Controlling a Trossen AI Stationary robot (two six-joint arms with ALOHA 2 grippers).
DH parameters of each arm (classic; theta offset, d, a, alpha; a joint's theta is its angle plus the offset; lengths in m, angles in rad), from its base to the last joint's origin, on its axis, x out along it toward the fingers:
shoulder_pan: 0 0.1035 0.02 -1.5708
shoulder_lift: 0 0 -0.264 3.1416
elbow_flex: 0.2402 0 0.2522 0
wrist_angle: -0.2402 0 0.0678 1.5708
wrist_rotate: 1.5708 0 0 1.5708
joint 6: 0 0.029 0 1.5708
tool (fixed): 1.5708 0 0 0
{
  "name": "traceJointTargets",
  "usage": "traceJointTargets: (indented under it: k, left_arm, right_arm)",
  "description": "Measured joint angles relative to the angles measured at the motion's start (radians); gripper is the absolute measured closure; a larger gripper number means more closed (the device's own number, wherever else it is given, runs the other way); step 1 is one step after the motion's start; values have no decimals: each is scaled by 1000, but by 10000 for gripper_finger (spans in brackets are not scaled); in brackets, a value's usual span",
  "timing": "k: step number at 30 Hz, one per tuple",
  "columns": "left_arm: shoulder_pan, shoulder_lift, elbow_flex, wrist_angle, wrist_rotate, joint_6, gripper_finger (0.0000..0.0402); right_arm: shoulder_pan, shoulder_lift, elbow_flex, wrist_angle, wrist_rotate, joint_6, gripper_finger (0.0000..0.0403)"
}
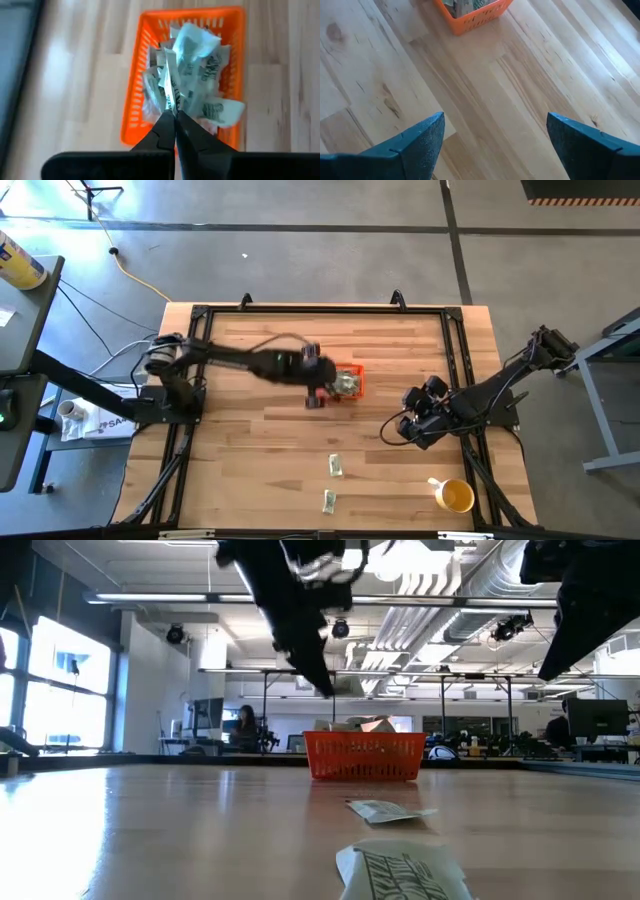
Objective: Pick and place Stevia / Truvia into bins
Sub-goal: Put the stevia packet into the orange bin
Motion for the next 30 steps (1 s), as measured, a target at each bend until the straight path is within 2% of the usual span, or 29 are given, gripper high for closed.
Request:
traceJointTargets:
  k: [3, 11, 15, 20, 26, 30]
  left_arm:
    - [65, 33, -1, 5, 127, 0, 358]
    - [71, 72, 2, 165, 188, 13, 368]
    - [71, 117, -1, 171, 193, 2, 355]
    - [73, 180, 3, 222, 170, 2, 359]
    - [93, 176, 5, 211, 66, -67, 349]
    - [105, 172, 28, 194, 86, -58, 326]
  right_arm:
    - [0, 0, 0, -1, 0, 0, 64]
    - [0, 0, 0, -8, 7, 0, 66]
    - [-1, 0, 0, -10, 13, 4, 66]
    - [-1, 0, 0, -11, 16, 25, 66]
    - [-2, 0, 0, -10, 4, 50, 68]
    - [-2, 1, 0, -6, 5, 49, 68]
